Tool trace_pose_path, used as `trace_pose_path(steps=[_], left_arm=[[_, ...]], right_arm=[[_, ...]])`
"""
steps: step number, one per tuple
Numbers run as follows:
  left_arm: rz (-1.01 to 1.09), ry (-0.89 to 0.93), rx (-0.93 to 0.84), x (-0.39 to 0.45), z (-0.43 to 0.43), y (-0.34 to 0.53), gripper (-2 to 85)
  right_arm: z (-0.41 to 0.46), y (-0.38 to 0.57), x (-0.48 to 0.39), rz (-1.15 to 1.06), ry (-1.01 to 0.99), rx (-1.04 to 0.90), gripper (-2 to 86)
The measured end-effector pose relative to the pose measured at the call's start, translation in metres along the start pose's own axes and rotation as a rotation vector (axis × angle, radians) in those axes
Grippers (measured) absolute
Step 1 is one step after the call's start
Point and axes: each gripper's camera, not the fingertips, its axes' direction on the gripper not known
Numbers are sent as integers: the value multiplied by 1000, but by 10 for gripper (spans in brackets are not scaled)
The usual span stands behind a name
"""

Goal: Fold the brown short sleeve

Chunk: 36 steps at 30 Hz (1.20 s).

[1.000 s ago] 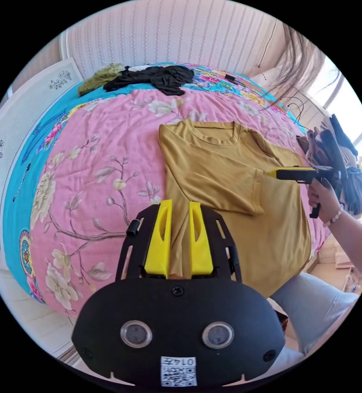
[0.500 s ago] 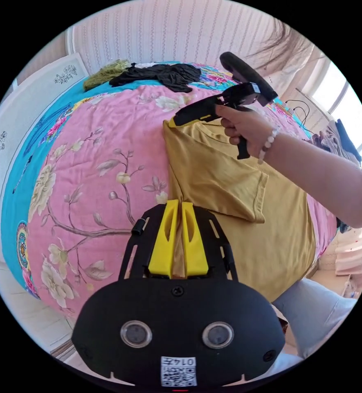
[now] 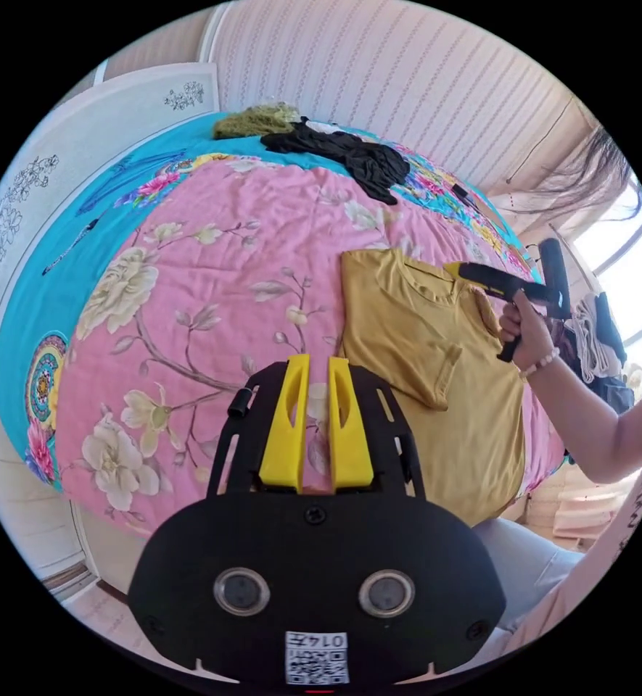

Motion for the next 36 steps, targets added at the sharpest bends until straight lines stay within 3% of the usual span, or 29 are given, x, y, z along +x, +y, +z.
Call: trace_pose_path(steps=[4, 10, 15, 21, 25, 28, 36], left_arm=[[162, 47, -3, 49, -5, -37, 48], [489, 322, -15, 205, 56, -106, 48], [730, 468, -72, 374, 135, -143, 56], [891, 411, -193, 500, 214, -150, 71], [964, 298, -304, 529, 258, -139, 61], [986, 317, -313, 529, 260, -144, 2], [801, 484, -120, 437, 173, -176, -10]], right_arm=[[-81, 110, 43, 266, 73, 73, 22], [-189, 254, 96, 685, 321, 214, 32], [-226, 317, 131, 847, 303, 331, 55], [-241, 345, 162, 900, 205, 506, 70], [-234, 346, 180, 897, 150, 500, 41], [-233, 348, 185, 869, 112, 504, 21], [-254, 336, 159, 656, 32, 547, 10]])
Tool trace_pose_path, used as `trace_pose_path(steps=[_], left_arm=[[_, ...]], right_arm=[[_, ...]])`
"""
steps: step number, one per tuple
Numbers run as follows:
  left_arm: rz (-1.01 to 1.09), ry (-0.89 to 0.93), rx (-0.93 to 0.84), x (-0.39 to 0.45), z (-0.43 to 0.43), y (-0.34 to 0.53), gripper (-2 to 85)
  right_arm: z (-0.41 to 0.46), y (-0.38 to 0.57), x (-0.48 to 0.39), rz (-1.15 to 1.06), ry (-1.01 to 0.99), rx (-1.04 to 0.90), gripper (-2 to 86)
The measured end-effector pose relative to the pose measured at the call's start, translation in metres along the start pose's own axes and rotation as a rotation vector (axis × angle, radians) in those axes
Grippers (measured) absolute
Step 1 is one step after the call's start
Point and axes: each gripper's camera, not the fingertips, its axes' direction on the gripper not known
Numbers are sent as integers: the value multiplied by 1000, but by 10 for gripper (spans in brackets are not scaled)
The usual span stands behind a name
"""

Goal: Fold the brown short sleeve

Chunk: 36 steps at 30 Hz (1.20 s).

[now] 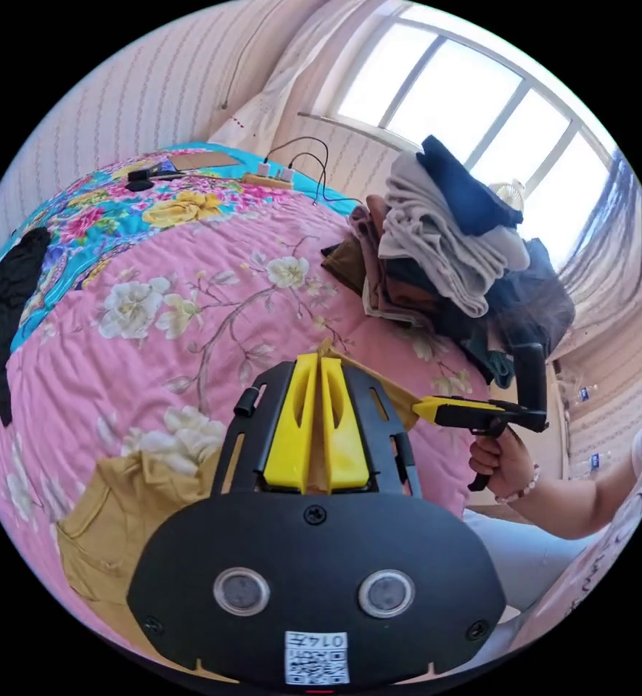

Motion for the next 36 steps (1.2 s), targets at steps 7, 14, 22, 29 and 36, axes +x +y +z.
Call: trace_pose_path(steps=[7, 14, 22, 29, 36], left_arm=[[-287, 66, 128, -48, -115, 141, -10], [-486, -42, -40, -59, -106, 255, -10], [-565, -12, -46, -62, -114, 310, 0], [-597, -54, -49, -73, -153, 340, 39], [-661, -412, 62, -155, -221, 344, 46]], right_arm=[[35, 15, -71, -296, -178, -276, 9], [98, 56, -98, -373, -111, -603, 9], [128, 77, -126, -436, -13, -801, 25], [134, 64, -150, -487, 79, -876, 41], [188, -21, -203, -618, 259, -584, 79]])
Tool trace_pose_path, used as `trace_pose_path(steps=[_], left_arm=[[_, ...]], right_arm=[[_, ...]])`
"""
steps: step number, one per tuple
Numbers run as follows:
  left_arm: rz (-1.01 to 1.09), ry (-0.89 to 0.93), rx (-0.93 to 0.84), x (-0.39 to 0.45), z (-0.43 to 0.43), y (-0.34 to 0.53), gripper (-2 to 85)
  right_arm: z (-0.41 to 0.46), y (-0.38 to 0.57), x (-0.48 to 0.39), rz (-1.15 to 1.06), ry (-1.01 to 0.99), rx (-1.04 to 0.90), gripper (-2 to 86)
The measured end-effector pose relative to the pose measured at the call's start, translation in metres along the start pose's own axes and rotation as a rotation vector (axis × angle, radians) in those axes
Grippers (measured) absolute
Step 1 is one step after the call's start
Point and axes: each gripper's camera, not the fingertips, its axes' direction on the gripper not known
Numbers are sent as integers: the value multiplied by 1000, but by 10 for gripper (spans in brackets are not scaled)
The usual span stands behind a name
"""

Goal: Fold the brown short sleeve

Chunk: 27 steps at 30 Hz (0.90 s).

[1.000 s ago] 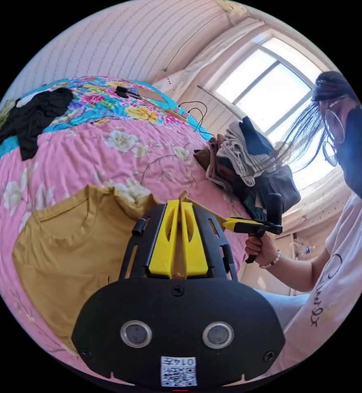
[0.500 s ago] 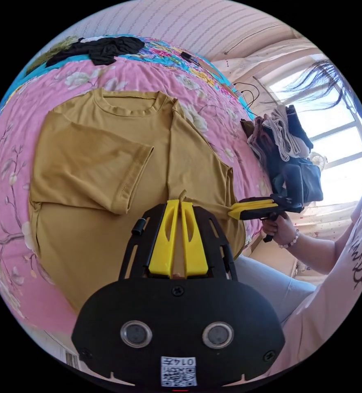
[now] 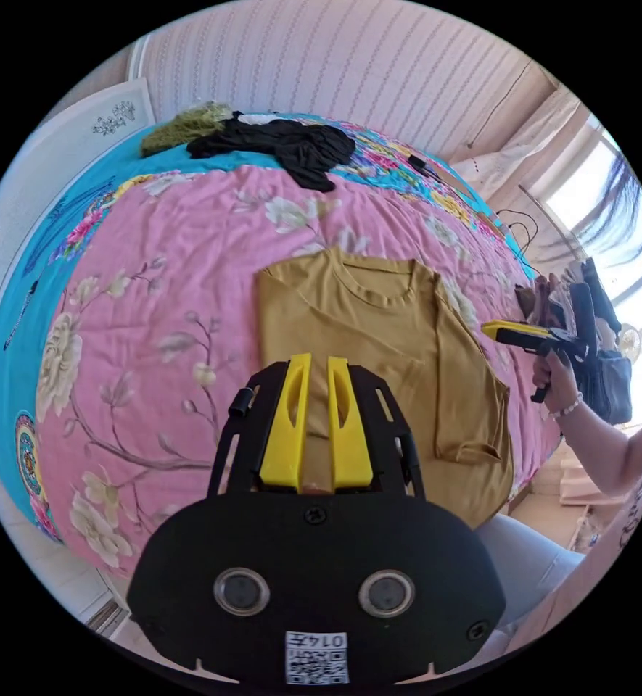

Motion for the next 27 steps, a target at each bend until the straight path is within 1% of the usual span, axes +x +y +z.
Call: trace_pose_path(steps=[2, 5, 8, 9, 11, 13, 16, 18, 19, 20, 22, 27], left_arm=[[-29, -13, 75, -28, -3, -22, 50], [-115, 53, 78, -64, 5, -42, 68], [-179, 72, 59, -91, 16, -51, 79], [-192, 81, 52, -98, 19, -55, 82], [-197, 91, 52, -106, 22, -59, 83], [-184, 100, 62, -111, 25, -64, 84], [-167, 152, 11, -116, 43, -76, 81], [-134, 142, -43, -116, 56, -82, 52], [-98, 113, -100, -116, 65, -85, 27], [-69, 110, -106, -117, 66, -86, 4], [-75, 130, -102, -119, 60, -90, -4], [-14, 127, -7, -111, 25, -113, -10]], right_arm=[[7, -26, 1, 17, 18, 48, 103], [27, -56, -1, 35, -6, 26, 110], [51, -70, 4, 70, 60, -84, 53], [46, -71, 8, 86, 50, -60, 26], [29, -70, 14, 107, 30, 6, 15], [13, -69, 27, 151, 61, 33, 8], [7, -68, 44, 207, 47, 33, 4], [7, -68, 52, 222, 7, 27, 3], [8, -67, 57, 237, -18, 21, 2], [8, -68, 58, 240, -26, 18, 2], [3, -70, 62, 236, -43, 19, 2], [-24, -85, 69, 211, -39, 71, 0]])
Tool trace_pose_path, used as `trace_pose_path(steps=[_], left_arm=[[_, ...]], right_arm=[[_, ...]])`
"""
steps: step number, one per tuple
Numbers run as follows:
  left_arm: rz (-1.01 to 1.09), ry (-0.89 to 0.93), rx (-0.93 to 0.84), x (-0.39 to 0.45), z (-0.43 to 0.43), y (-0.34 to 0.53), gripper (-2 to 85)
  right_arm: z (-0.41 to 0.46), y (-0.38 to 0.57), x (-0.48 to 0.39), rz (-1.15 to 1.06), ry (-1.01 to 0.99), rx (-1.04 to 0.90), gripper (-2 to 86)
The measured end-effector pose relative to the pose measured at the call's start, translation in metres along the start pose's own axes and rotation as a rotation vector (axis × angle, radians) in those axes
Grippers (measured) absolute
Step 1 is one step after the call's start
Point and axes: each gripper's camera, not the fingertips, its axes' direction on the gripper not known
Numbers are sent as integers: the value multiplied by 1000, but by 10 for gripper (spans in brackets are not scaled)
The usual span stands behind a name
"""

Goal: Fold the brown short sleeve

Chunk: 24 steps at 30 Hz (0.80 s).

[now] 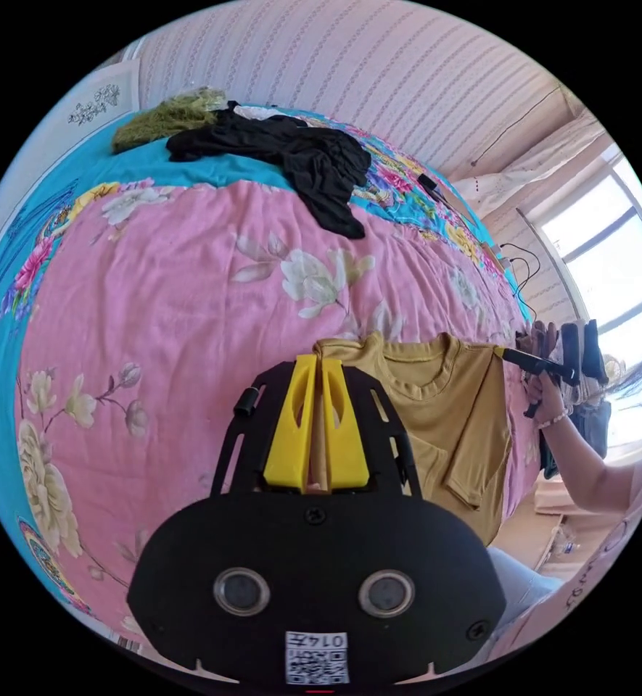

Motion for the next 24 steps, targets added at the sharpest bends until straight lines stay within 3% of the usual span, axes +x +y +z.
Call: trace_pose_path(steps=[7, 11, 19, 24], left_arm=[[-27, 49, 198, 3, -43, -34, -10], [0, 121, 274, 10, -76, -9, -10], [112, 93, 66, 26, -100, 123, -10], [-17, 127, -78, 25, -85, 210, -8]], right_arm=[[-50, -40, 0, -45, 12, 145, 1], [-74, -37, -4, -86, -50, 198, 2], [-75, 72, -12, -95, -201, 6, 2], [-47, 142, -16, -19, -208, -172, 3]])
